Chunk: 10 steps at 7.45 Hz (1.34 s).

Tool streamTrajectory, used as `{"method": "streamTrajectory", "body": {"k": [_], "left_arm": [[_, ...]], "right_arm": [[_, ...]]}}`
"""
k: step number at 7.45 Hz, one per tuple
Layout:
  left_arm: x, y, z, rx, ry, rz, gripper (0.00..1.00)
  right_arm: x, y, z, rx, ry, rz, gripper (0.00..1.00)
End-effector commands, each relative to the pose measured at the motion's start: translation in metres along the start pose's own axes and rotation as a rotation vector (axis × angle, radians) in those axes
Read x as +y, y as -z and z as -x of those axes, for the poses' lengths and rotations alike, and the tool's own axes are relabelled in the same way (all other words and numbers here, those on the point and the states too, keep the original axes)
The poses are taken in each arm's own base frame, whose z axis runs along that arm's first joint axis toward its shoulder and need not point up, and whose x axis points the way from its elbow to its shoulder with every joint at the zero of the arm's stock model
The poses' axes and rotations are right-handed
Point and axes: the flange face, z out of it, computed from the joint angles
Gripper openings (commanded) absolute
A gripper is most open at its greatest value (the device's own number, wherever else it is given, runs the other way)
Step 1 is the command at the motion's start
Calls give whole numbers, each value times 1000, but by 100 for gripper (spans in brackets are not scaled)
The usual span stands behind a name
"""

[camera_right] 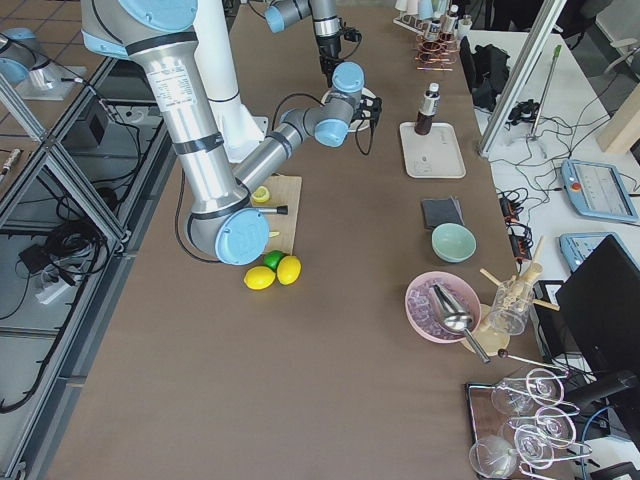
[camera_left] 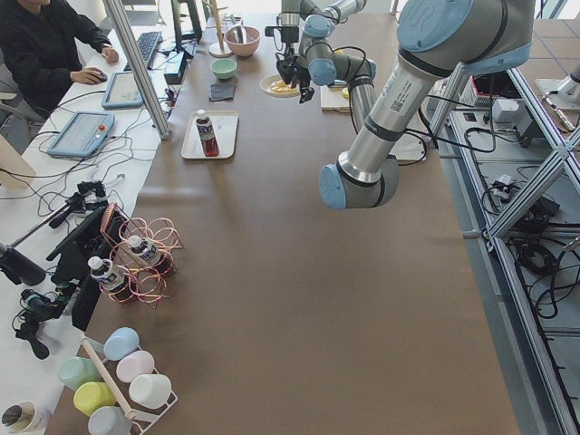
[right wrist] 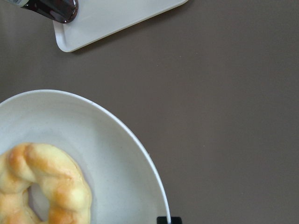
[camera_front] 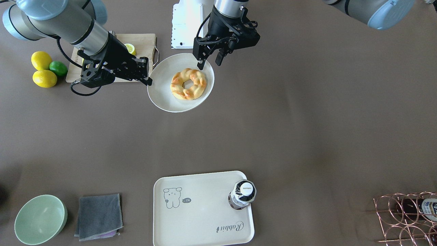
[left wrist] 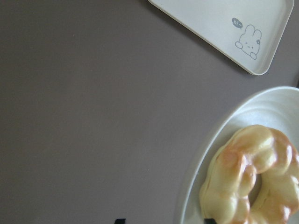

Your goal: Place donut on tray

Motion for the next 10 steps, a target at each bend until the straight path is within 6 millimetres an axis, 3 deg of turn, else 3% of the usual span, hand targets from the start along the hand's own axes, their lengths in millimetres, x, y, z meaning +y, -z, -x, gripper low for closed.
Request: {"method": "streamTrajectory", "body": {"k": [1, 4, 6, 8, 10], "left_arm": [[-14, 13, -7, 61, 0, -3, 98], [-47, 25, -9, 82, 16, -39, 98], [-63, 33, -4, 66, 37, -6, 98], [-74, 34, 2, 61, 48, -20, 98], [-88, 27, 19, 77, 54, -29, 98]], "right_arm": [[-9, 0, -9, 55, -54, -21, 0], [-21, -2, -18, 108, -106, -31, 0], [-59, 14, -25, 193, -219, -76, 0], [-99, 8, 7, 262, -302, -135, 0], [-137, -21, 46, 283, -388, -198, 0]]}}
